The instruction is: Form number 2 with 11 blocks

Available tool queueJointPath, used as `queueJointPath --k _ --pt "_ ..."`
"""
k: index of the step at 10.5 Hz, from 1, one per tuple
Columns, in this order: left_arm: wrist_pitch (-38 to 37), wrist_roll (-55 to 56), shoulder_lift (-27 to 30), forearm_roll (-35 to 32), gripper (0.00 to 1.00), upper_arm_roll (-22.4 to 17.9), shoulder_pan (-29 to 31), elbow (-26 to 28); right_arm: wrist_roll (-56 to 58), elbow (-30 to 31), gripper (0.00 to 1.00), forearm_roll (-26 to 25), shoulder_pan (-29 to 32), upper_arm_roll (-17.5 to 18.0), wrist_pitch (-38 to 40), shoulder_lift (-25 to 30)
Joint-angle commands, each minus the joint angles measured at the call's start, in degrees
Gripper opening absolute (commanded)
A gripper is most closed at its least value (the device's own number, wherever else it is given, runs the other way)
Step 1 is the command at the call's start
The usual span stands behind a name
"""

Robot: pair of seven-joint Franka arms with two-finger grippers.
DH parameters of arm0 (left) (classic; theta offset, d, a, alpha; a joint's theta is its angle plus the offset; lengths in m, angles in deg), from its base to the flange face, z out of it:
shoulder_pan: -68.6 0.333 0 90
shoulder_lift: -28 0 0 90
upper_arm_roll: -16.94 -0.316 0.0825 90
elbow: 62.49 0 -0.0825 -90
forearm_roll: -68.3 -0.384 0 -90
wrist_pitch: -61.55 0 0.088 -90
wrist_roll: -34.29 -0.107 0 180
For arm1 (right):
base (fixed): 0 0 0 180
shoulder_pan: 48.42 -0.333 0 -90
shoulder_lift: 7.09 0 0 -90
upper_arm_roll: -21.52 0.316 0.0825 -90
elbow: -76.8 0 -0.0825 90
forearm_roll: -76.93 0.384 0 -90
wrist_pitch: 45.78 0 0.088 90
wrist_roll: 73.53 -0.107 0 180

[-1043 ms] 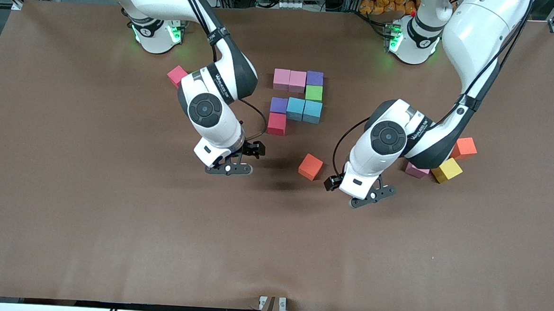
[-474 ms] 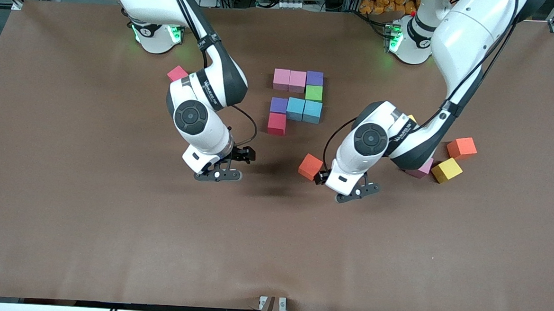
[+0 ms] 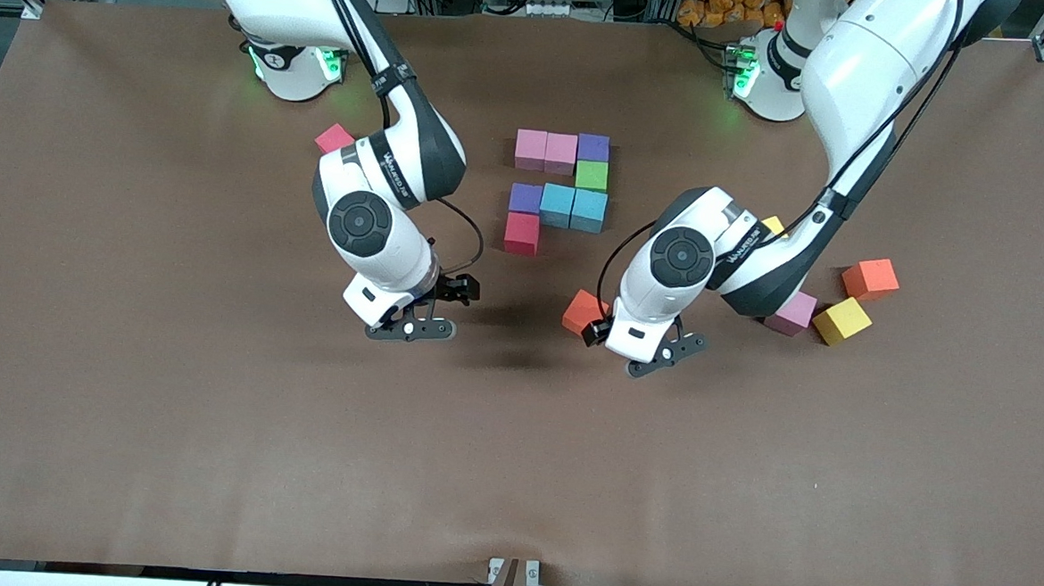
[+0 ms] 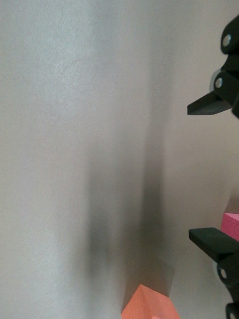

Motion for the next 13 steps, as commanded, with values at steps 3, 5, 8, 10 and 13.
queueJointPath --k 3,5,8,10,13 --pt "-1.20 2.78 -1.34 2.80 1.00 -0.38 -2.37 -1.32 0.97 -0.79 1.00 -0.70 0.95 0.44 1.20 0.00" --pt "-1.55 3.48 -1.61 2.71 1.00 -0.39 -2.82 -1.58 0.97 -0.70 1.00 -0.70 0.95 0.36 1.37 0.09" --pt "-1.64 5.23 -2.22 2.71 1.00 -0.56 -3.52 -2.28 0.97 -0.61 1.00 -0.70 0.95 0.36 1.81 0.26" --pt "-4.52 5.59 -3.01 2.80 1.00 -4.66 -8.06 -4.56 0.97 -0.52 1.00 -0.70 0.95 0.36 1.90 0.35" --pt "-5.77 5.85 -3.37 4.65 1.00 -8.56 -11.43 -5.27 0.97 -0.43 1.00 -0.70 0.95 0.36 1.90 0.35"
